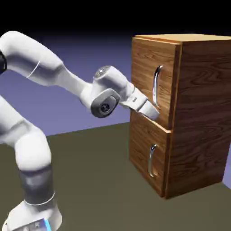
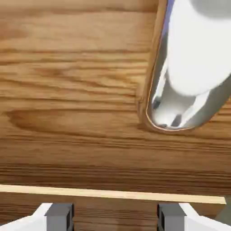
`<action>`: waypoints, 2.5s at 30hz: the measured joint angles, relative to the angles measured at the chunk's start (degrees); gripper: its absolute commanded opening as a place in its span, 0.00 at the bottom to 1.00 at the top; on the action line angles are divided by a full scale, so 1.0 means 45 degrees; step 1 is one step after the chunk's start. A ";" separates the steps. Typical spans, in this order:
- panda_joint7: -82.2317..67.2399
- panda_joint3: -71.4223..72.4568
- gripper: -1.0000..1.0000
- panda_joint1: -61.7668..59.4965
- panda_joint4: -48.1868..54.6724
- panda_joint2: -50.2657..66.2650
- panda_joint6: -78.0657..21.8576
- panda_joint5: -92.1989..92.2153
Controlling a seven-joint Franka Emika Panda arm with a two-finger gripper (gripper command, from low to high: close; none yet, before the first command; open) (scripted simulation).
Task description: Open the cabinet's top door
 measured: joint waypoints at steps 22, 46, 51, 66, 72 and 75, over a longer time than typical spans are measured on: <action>0.9608 -0.3333 0.50 0.2929 0.0590 -0.2255 -0.0996 -1.2182; 2.0090 -0.6969 0.50 0.6124 0.1234 -0.4715 -0.2083 -2.5471; 2.2273 -0.7727 0.50 0.6790 0.1368 -0.5227 -0.2309 -2.8240; 2.6792 -1.0350 0.00 1.0119 0.3097 -0.4663 -0.3529 -3.3993; 2.6184 -0.8532 0.00 0.8343 0.1722 -0.5044 -0.4576 -3.2105; 2.6246 -0.7167 0.00 0.7095 0.1066 -0.5141 -0.4948 -3.1069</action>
